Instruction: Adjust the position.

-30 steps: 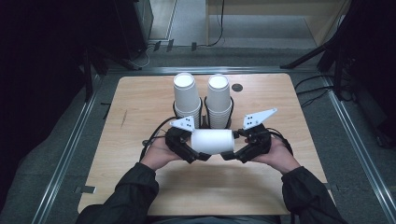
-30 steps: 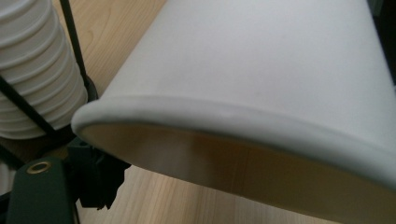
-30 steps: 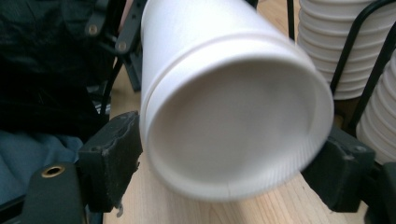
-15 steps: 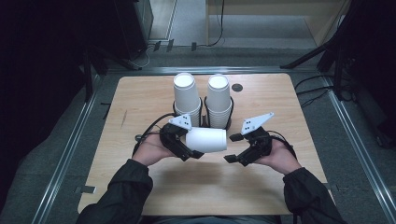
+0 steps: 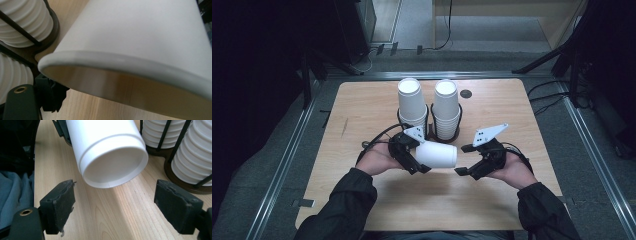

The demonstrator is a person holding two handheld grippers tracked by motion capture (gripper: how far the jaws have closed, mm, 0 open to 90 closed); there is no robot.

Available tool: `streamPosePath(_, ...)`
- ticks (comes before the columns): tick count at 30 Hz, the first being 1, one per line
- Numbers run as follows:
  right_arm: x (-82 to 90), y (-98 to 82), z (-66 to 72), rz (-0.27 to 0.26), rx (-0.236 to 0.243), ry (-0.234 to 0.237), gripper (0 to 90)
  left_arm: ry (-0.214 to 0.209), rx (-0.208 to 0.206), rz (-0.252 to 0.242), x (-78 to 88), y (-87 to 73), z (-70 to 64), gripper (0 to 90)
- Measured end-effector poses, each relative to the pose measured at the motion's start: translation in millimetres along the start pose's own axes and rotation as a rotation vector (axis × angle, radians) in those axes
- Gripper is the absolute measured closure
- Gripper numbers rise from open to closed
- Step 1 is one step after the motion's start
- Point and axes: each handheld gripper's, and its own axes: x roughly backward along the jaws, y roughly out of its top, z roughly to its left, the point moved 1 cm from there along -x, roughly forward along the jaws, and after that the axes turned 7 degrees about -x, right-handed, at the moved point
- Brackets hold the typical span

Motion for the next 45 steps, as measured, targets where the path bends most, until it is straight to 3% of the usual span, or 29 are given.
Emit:
streamPosePath(6,-1.4,-0.1,1.9,0.011,0.027,-0.015,17.5,-0.014,0.004,0.047,-9.6,0.9,-1.1,11.9)
streamPosePath(11,-6.7,2.2,4.8,0.025,0.046,0.001,17.5,-0.024,0.0,0.088,-19.3,3.1,-2.3,11.9)
streamPosePath(21,-27.3,7.1,11.0,0.083,0.094,0.041,17.2,-0.052,-0.023,0.111,-27.4,10.5,-7.5,11.9)
streamPosePath(26,-39.0,9.4,13.6,0.125,0.129,0.034,17.2,-0.061,-0.037,0.125,-29.4,12.8,-9.8,11.8)
streamPosePath(32,-46.5,9.7,16.1,0.144,0.151,0.014,20.9,-0.07,-0.03,0.114,-29.7,13.5,-10.5,11.3)
streamPosePath(36,-45.1,10.4,17.8,0.132,0.179,0.005,22.6,-0.033,-0.042,0.085,-28.5,13.2,-13.5,7.9)
streamPosePath(40,-41.7,11.6,16.8,0.113,0.148,0.035,22.7,-0.043,0.012,0.029,-25.5,14.1,-11.3,0.0)
streamPosePath(45,-38.3,11.9,15.3,0.09,0.141,0.044,22.6,-0.035,0.009,-0.006,-21.9,13.0,-10.8,0.0)
